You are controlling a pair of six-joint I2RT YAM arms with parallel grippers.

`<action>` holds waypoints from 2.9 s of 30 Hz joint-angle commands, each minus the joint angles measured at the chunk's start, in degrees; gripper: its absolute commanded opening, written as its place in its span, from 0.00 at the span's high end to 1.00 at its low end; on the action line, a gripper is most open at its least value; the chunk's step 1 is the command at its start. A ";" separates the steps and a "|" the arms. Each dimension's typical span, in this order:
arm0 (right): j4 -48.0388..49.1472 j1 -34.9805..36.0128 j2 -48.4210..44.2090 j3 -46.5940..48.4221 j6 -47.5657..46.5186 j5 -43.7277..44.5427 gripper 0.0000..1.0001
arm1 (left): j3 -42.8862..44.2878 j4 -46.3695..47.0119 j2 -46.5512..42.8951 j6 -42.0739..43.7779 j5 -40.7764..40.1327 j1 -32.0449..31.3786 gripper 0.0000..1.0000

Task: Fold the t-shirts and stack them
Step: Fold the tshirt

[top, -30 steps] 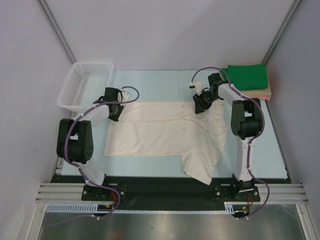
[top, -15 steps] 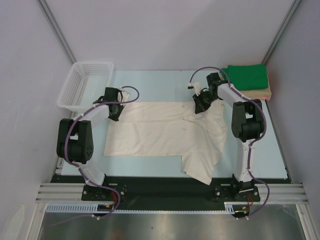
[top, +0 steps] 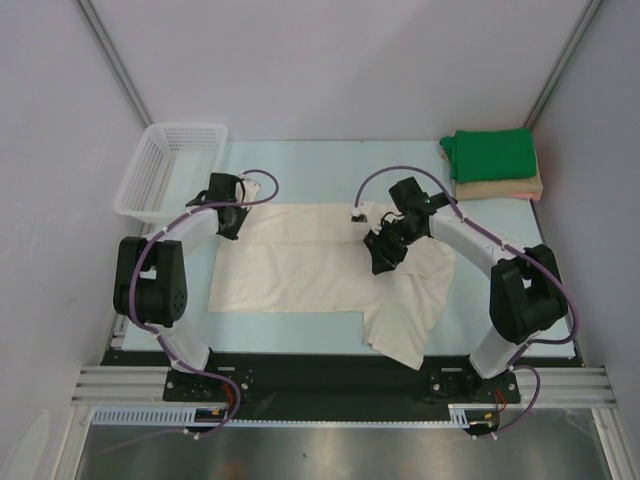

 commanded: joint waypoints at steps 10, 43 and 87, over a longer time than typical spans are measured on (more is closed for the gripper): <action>5.19 -15.18 6.84 10.15 4.29 2.68 0.58 | 21.46 -13.28 12.52 -1.28 4.50 0.68 0.69; 11.44 -28.47 36.38 31.16 3.42 18.16 0.97 | 44.18 -19.73 35.84 -2.16 -4.90 2.52 0.73; 13.72 -26.45 39.54 37.13 2.71 21.85 1.00 | 61.29 -22.44 45.15 1.97 -6.04 4.54 1.00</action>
